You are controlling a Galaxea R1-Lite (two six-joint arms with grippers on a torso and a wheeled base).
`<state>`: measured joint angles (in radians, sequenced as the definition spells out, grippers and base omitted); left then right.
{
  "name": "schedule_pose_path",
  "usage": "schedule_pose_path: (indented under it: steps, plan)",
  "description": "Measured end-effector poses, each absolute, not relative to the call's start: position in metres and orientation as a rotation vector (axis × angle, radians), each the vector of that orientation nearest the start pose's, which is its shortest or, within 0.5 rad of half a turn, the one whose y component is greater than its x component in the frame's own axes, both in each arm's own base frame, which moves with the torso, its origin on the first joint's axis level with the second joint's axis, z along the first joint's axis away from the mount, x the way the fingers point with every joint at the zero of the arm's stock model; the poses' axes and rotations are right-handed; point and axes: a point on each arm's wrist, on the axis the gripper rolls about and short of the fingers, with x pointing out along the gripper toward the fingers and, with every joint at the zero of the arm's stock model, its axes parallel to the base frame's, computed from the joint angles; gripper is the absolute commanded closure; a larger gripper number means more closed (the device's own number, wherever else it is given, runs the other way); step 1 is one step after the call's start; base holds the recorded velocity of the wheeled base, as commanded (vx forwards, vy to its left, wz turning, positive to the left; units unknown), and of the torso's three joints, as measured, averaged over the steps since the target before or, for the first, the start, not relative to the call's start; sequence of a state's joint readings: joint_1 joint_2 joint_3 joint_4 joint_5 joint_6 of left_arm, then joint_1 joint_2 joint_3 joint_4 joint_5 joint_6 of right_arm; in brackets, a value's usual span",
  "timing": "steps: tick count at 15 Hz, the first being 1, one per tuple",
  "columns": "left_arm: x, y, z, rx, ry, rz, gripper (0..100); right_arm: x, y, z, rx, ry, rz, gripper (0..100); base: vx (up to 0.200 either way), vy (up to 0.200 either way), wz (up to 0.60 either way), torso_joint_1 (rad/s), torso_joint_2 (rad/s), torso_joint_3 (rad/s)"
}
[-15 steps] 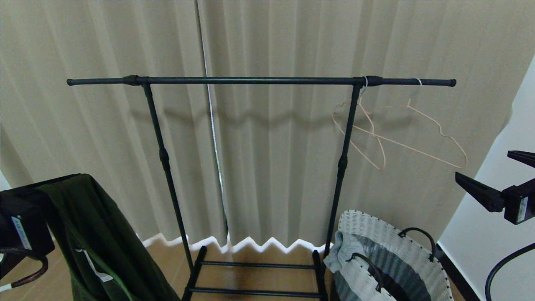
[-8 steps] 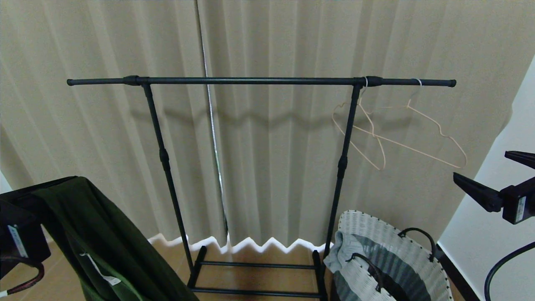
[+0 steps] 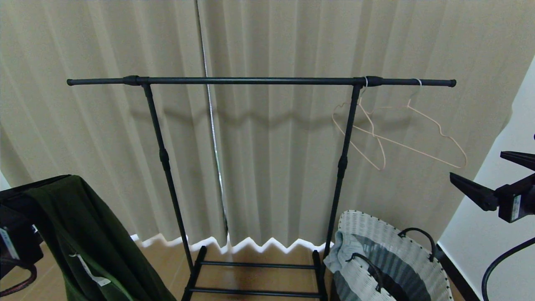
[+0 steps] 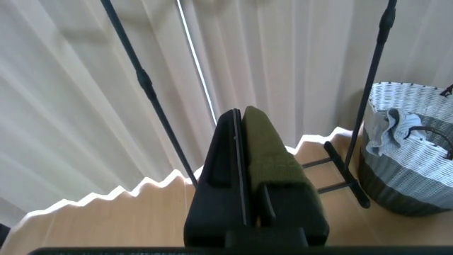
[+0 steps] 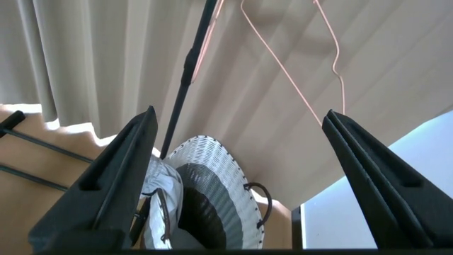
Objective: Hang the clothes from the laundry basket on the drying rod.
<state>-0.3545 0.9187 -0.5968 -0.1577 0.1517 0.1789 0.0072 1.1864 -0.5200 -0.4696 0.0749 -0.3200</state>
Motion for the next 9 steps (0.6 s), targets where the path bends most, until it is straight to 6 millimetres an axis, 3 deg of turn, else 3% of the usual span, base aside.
schedule_pose_path:
  steps: [9]
  plan:
    - [0.1031,-0.0346,0.2376,0.220,0.143,-0.218,100,0.1718,0.0030,0.2072,-0.310,0.190,0.114,0,0.000,-0.200,0.00,0.004,0.00,0.001]
